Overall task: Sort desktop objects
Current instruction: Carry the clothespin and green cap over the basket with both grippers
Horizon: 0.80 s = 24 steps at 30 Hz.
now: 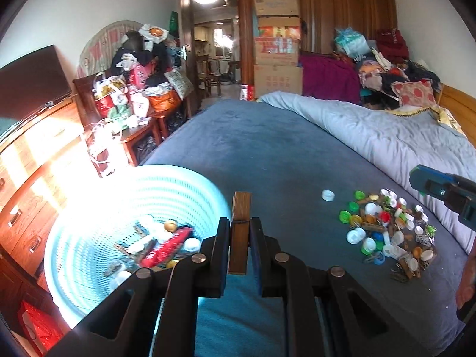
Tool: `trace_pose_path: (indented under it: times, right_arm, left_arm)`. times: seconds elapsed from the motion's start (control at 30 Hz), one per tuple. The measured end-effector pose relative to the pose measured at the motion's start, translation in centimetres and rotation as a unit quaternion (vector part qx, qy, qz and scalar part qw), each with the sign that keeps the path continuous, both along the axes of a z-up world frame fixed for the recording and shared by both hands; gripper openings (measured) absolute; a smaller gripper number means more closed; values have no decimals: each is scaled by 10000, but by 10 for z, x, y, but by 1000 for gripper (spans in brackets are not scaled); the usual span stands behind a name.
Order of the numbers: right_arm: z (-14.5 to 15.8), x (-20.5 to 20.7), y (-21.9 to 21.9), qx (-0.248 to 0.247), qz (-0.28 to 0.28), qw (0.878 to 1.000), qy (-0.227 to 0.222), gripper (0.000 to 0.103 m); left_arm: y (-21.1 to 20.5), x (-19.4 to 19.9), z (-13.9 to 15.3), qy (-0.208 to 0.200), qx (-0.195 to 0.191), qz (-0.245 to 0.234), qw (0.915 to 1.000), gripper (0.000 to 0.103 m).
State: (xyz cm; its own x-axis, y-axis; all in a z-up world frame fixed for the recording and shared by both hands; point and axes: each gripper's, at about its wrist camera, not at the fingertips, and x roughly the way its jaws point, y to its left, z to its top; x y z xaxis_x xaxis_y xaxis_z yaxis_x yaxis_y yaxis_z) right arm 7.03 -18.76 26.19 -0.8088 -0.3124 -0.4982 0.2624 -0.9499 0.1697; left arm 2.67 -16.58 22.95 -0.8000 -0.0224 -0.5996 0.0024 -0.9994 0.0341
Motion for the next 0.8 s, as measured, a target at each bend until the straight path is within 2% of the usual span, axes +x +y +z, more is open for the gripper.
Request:
trace_pose_path:
  times: [0.53, 0.8]
  right_arm:
    - [33, -54, -104, 183, 685, 9974, 132, 28]
    - [37, -77, -155, 298, 1062, 9939, 80, 28]
  left_arm:
    - [-105, -7, 5, -30, -7, 680, 9977, 14]
    - [-141, -17, 6, -79, -36, 841, 9964, 14]
